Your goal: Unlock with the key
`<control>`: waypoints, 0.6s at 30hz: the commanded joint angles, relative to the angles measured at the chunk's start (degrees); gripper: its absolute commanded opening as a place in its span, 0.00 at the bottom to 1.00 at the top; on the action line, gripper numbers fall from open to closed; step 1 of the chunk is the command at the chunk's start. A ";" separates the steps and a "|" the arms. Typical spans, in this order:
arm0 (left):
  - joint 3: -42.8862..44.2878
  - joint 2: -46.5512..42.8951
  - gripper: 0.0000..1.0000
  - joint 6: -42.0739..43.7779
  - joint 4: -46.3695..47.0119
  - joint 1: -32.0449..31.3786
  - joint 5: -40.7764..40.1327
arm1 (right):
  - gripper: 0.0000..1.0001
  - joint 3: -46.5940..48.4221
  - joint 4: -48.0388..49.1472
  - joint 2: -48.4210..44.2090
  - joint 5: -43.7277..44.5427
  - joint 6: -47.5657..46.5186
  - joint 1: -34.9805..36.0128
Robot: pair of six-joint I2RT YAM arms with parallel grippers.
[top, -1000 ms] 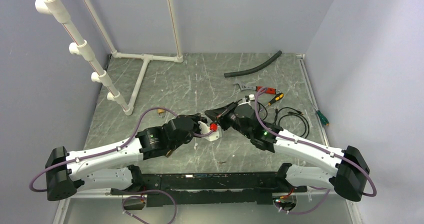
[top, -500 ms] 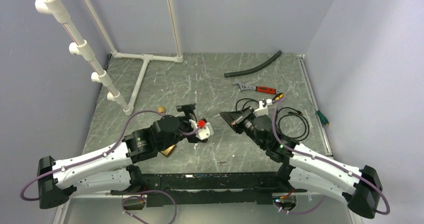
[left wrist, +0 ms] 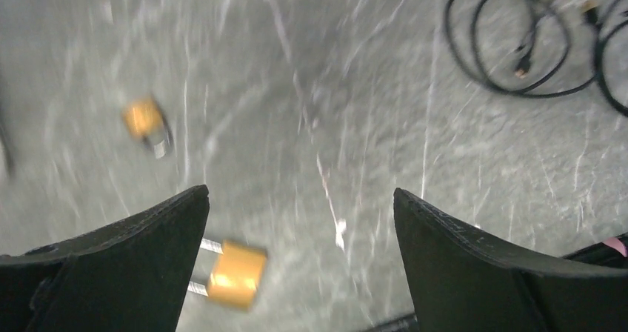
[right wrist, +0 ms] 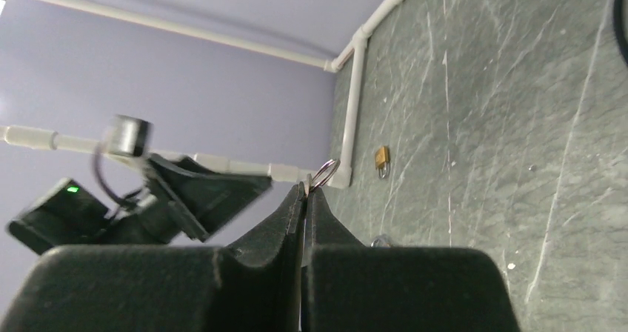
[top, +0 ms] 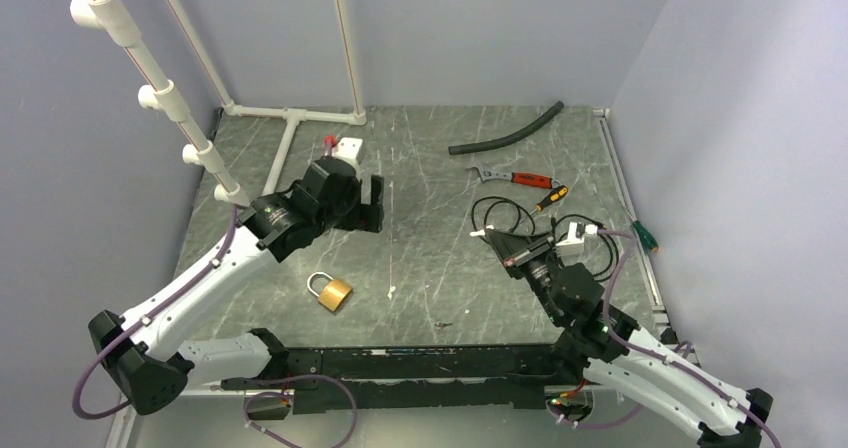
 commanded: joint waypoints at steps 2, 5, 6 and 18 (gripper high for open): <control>-3.72 0.75 0.99 -27.58 -20.84 2.79 -0.21 | 0.00 -0.36 -5.12 -3.59 3.96 -1.90 -0.09; -5.93 0.56 0.99 -34.78 -24.50 4.63 0.46 | 0.00 1.59 -7.86 -2.18 3.22 -1.06 -0.12; -6.50 0.32 0.99 -37.37 -25.38 4.81 0.14 | 0.00 2.21 -8.80 -1.67 2.81 -0.58 -0.10; -17.84 -3.65 0.99 -58.31 -26.65 4.94 0.47 | 0.00 -1.16 -3.91 -1.11 -0.36 -2.42 -0.09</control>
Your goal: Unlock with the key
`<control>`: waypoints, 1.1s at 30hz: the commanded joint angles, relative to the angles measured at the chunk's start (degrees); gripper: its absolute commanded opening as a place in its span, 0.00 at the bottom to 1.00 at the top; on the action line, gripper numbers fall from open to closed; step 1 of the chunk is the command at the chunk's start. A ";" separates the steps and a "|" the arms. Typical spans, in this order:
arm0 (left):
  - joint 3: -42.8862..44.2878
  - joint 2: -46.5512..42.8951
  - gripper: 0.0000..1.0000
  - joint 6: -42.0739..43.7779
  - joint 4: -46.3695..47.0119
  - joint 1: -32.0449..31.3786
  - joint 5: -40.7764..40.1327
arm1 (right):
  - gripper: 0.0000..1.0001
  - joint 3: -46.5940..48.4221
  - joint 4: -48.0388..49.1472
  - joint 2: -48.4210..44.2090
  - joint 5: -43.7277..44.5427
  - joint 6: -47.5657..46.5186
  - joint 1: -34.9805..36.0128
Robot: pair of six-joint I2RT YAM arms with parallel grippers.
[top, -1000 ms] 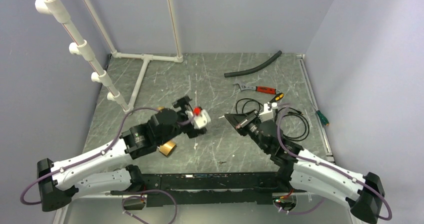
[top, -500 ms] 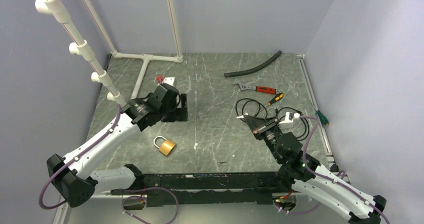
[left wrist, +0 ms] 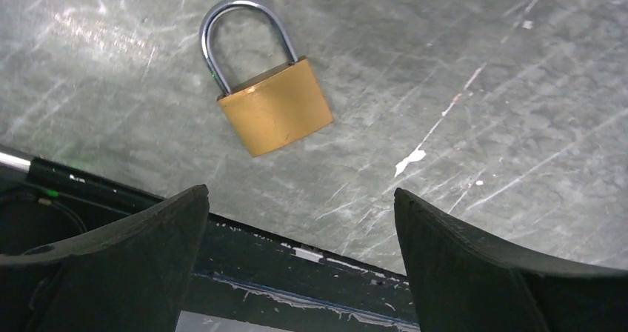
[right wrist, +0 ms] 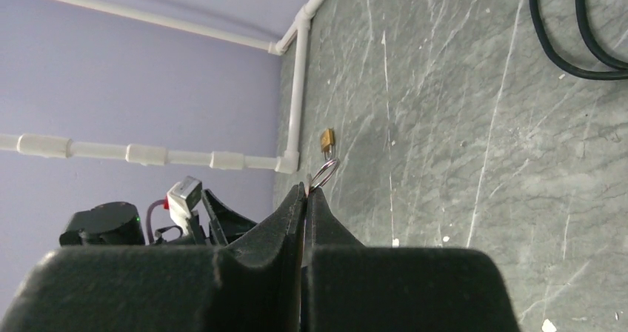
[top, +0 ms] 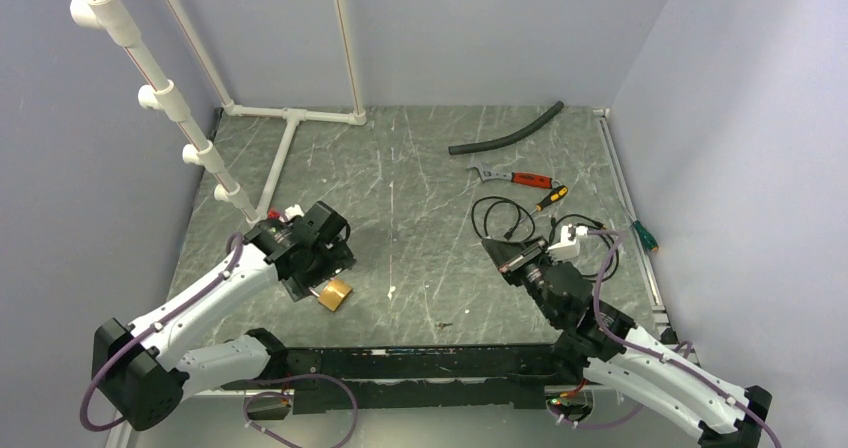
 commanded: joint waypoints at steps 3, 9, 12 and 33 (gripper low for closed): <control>-2.87 0.93 0.99 -11.33 -1.13 0.13 1.84 | 0.00 -1.82 10.58 -0.73 -2.54 -6.21 -0.02; -5.48 1.99 0.99 -10.86 2.97 1.05 4.80 | 0.00 -10.28 27.60 -6.62 -7.95 -16.82 -0.03; -5.94 3.04 0.99 -9.14 4.55 2.65 5.60 | 0.00 -13.15 32.17 -8.32 -10.06 -20.79 -0.02; -11.19 6.69 0.98 -7.21 12.38 6.51 9.13 | 0.00 -12.38 34.22 -3.74 -11.61 -24.27 -0.07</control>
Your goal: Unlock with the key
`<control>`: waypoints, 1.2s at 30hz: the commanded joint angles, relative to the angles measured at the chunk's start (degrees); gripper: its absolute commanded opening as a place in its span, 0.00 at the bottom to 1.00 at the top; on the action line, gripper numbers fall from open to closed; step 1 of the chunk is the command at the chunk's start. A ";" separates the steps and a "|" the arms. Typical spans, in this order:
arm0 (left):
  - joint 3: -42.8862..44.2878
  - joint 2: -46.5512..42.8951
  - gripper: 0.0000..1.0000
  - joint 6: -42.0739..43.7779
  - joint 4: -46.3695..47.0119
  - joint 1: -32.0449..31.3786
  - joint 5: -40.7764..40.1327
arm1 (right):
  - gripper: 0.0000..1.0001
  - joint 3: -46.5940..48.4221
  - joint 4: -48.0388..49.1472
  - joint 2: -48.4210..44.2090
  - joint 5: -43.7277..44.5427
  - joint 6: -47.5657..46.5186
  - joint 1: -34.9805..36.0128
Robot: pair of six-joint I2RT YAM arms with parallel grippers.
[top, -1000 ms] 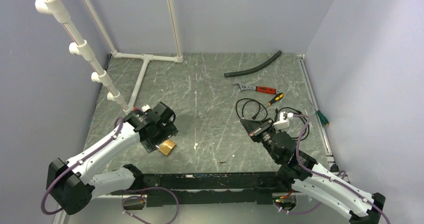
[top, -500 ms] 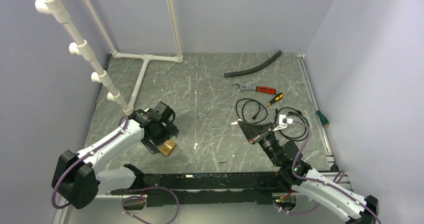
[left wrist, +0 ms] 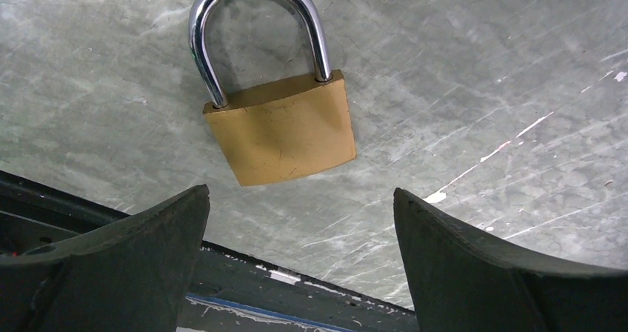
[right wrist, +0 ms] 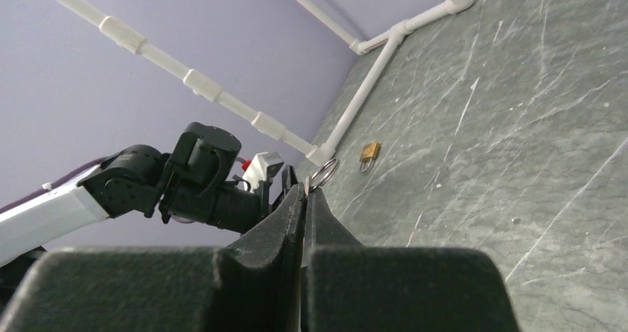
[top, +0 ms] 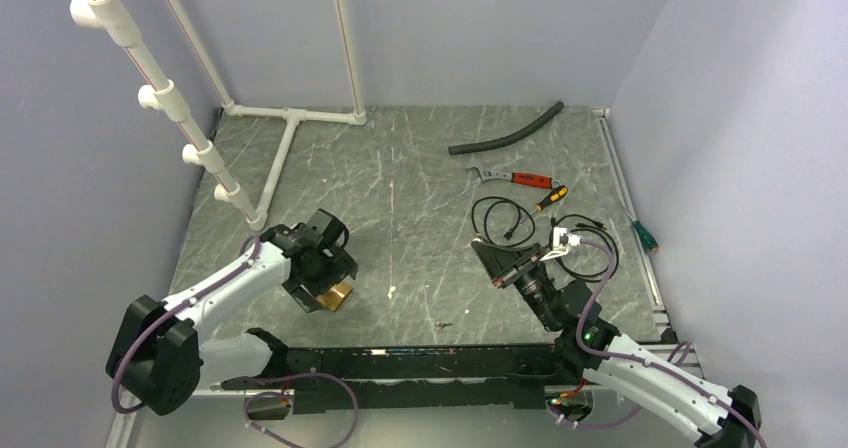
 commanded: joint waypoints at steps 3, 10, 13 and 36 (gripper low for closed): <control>1.19 2.94 0.98 0.64 0.16 0.29 -0.16 | 0.00 2.03 1.01 0.01 0.04 -0.97 0.02; -0.26 4.67 0.98 3.07 3.10 0.28 -4.69 | 0.00 2.46 -0.67 -0.63 0.22 -0.78 0.05; -1.07 5.63 0.97 3.64 4.46 0.37 -5.93 | 0.00 2.79 -2.01 -1.23 -0.01 -0.55 0.07; -8.96 6.69 0.74 3.76 16.26 0.38 -7.78 | 0.00 2.48 -8.30 -7.17 2.15 1.05 -0.01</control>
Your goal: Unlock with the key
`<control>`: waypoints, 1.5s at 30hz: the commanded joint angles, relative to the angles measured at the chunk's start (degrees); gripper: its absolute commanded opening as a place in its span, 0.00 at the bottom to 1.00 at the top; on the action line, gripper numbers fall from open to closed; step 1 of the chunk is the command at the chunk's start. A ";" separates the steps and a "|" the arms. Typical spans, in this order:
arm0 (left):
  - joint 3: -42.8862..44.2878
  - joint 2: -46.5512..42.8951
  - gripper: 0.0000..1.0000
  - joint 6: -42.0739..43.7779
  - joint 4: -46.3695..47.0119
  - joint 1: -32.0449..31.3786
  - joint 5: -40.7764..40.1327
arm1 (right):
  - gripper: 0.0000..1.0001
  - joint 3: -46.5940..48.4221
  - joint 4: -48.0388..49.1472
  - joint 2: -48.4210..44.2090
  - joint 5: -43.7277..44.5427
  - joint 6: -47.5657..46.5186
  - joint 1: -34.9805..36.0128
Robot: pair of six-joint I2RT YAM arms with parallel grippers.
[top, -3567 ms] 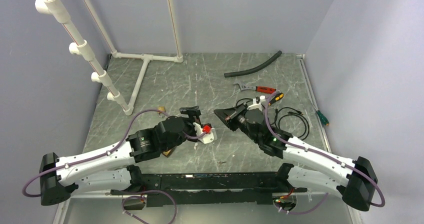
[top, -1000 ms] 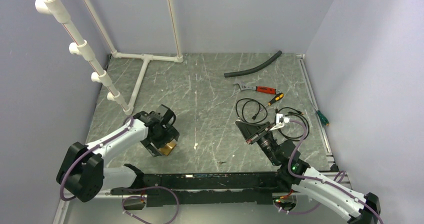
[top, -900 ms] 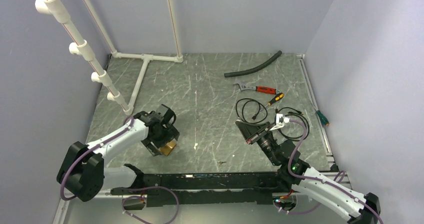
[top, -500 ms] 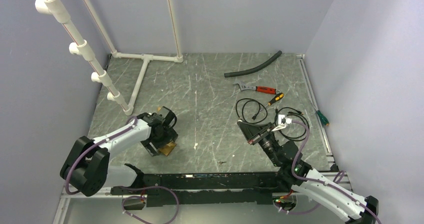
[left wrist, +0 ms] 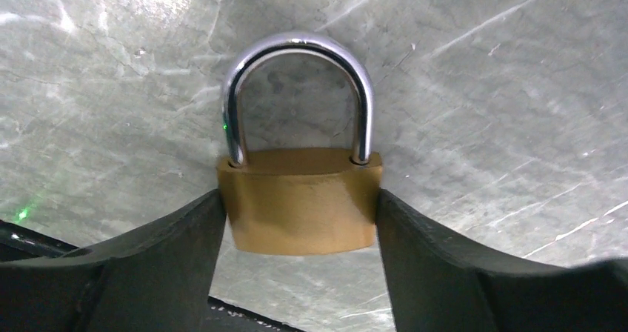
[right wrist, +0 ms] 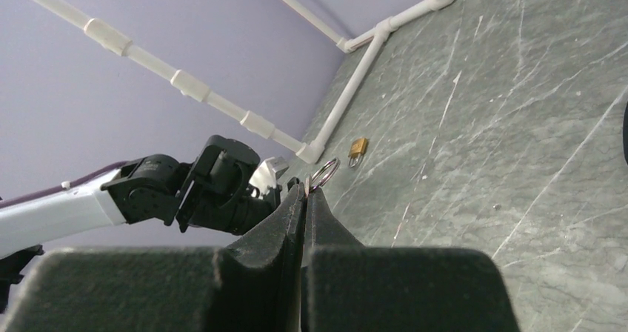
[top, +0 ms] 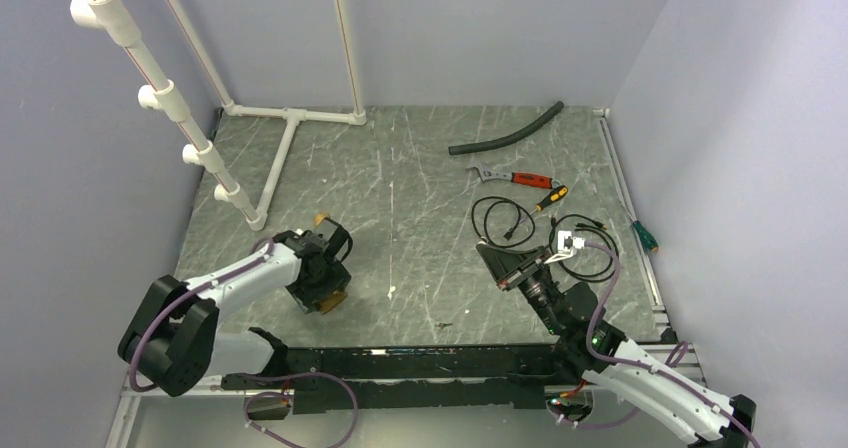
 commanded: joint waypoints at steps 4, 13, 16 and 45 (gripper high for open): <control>-6.64 -3.96 0.30 4.32 14.37 0.38 -2.54 | 0.00 1.60 -0.90 -1.98 1.16 1.48 0.05; 0.96 -6.67 0.00 10.22 15.75 1.14 6.44 | 0.00 1.59 0.74 -1.22 5.47 0.40 0.03; 8.05 -3.60 0.00 13.65 14.49 1.35 9.75 | 0.00 1.92 3.99 0.94 7.69 -0.62 -0.02; 21.99 10.31 0.00 -20.43 35.43 0.06 38.58 | 0.00 4.14 55.45 33.67 2.13 -33.47 0.57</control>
